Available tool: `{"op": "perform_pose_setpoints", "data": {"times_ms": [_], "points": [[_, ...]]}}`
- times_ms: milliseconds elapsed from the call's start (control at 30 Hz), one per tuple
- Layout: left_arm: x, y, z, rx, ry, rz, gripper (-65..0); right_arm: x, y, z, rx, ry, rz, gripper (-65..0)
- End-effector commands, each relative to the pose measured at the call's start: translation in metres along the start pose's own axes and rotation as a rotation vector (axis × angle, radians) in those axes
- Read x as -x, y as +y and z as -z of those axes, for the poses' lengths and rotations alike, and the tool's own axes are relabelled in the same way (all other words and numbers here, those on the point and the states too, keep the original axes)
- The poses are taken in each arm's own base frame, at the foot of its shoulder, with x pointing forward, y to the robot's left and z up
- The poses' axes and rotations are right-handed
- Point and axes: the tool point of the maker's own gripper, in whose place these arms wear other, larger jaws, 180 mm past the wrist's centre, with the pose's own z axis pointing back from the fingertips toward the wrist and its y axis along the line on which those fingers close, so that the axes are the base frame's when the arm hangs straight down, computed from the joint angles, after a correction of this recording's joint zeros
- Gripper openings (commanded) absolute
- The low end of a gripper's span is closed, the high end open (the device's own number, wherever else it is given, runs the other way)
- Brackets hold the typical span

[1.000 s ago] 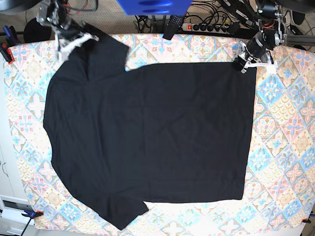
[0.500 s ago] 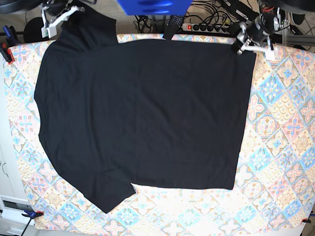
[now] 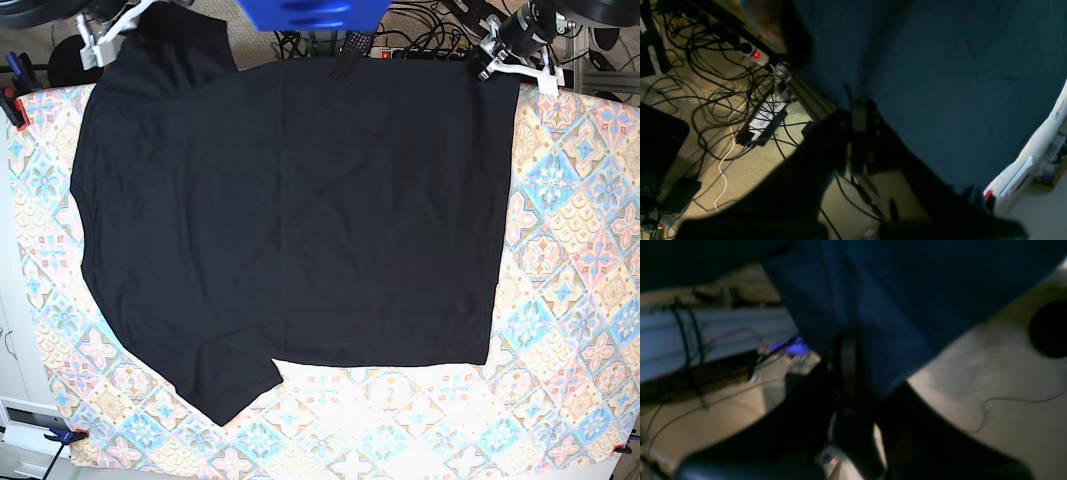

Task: Fold the T-shirt properly
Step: 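Grasp the shoulder corners and drag the shirt toward the robot, then release the shirt and regrasp its edge with both grippers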

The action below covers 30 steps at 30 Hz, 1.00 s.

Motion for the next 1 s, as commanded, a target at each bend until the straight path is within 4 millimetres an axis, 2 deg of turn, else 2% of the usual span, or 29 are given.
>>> {"op": "perform_pose_setpoints", "data": {"times_ms": [0,200,467,667,767,967], "points": [[-0.008,-0.008,-0.006,0.022,-0.022,0.021,-65.0,-0.008,-0.001,-0.007,0.002,-0.027,-0.019,-65.0],[-0.047,-0.05,-0.021,0.109,-0.15,0.082,-65.0,-0.031,-0.009,-0.017,0.042,-0.082,-0.06,-65.0],[-0.099,-0.111,-0.011,0.253,-0.27,0.13,-65.0,-0.102,-0.003,0.001,0.02,-0.258,-0.114,-64.9],[-0.132,-0.141,-0.001,0.278,-0.349,0.206,-65.0,-0.159,0.0,0.014,0.011,-0.352,-0.154,-64.8],[-0.141,-0.146,0.014,0.273,-0.346,0.211,-65.0,-0.19,0.001,0.02,0.013,-0.381,-0.174,-64.8],[-0.146,-0.146,0.05,0.265,-0.293,0.159,-65.0,-0.233,0.001,0.032,-0.013,-0.445,-0.161,-64.8]]}}
